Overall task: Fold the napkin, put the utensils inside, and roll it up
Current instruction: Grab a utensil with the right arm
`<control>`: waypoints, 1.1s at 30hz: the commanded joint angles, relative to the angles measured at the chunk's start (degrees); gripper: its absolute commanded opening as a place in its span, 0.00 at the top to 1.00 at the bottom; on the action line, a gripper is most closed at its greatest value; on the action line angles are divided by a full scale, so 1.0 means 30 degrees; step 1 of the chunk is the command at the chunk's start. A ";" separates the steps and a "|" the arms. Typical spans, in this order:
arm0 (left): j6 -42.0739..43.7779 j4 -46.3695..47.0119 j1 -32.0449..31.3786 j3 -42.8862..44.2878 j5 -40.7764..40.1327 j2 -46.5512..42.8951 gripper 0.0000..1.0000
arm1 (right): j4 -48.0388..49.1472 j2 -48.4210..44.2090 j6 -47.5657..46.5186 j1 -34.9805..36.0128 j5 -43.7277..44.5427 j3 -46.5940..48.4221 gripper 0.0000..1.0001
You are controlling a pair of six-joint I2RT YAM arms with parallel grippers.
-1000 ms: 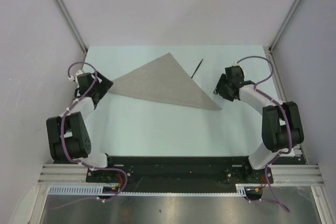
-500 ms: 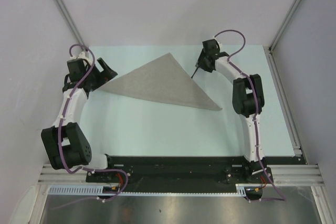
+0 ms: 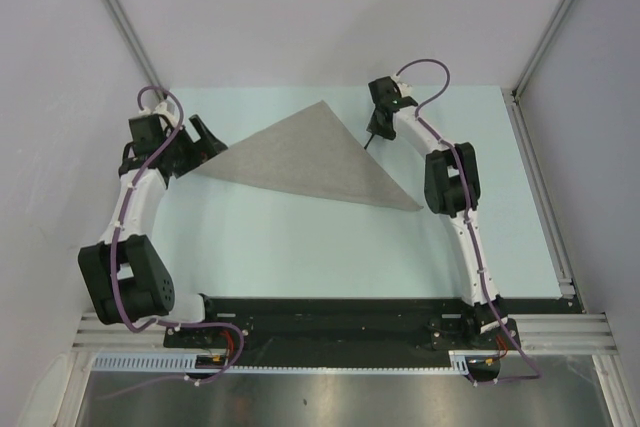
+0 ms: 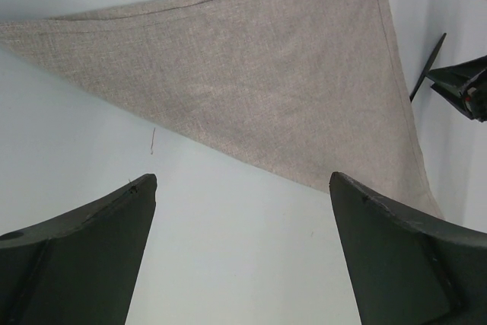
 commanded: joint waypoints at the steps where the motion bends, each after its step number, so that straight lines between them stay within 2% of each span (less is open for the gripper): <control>1: 0.0289 0.0303 0.0077 0.0048 0.0884 -0.1003 0.00 | -0.1121 0.1076 0.0278 -0.0064 0.1387 0.1487 0.59; 5: 0.0289 0.0245 0.0107 0.0048 0.0972 -0.1150 0.00 | -0.1620 0.2133 0.0015 -0.0035 0.1095 0.3155 0.60; 12: 0.0143 0.0391 0.0107 0.0018 0.1645 -0.1121 0.00 | -0.1735 0.2865 -0.0337 0.0024 0.0655 0.3598 0.57; 16: 0.0143 0.0362 0.0107 0.0018 0.1880 -0.1179 0.00 | -0.2849 0.3159 -0.0541 -0.0034 0.1123 0.3804 0.64; 22: 0.0114 0.0333 0.0136 0.0077 0.2348 -0.1325 0.00 | -0.4958 0.3804 -0.1654 -0.0240 0.1385 0.4214 0.68; 27: 0.0026 0.0420 0.0165 0.0019 0.2495 -0.1414 0.00 | -0.6131 0.3483 -0.2475 -0.0269 0.2878 0.3192 0.73; 33: -0.0121 0.0626 0.0195 -0.0128 0.2789 -0.1648 0.00 | -0.6220 0.2283 -0.2505 -0.1146 0.3583 0.0439 0.79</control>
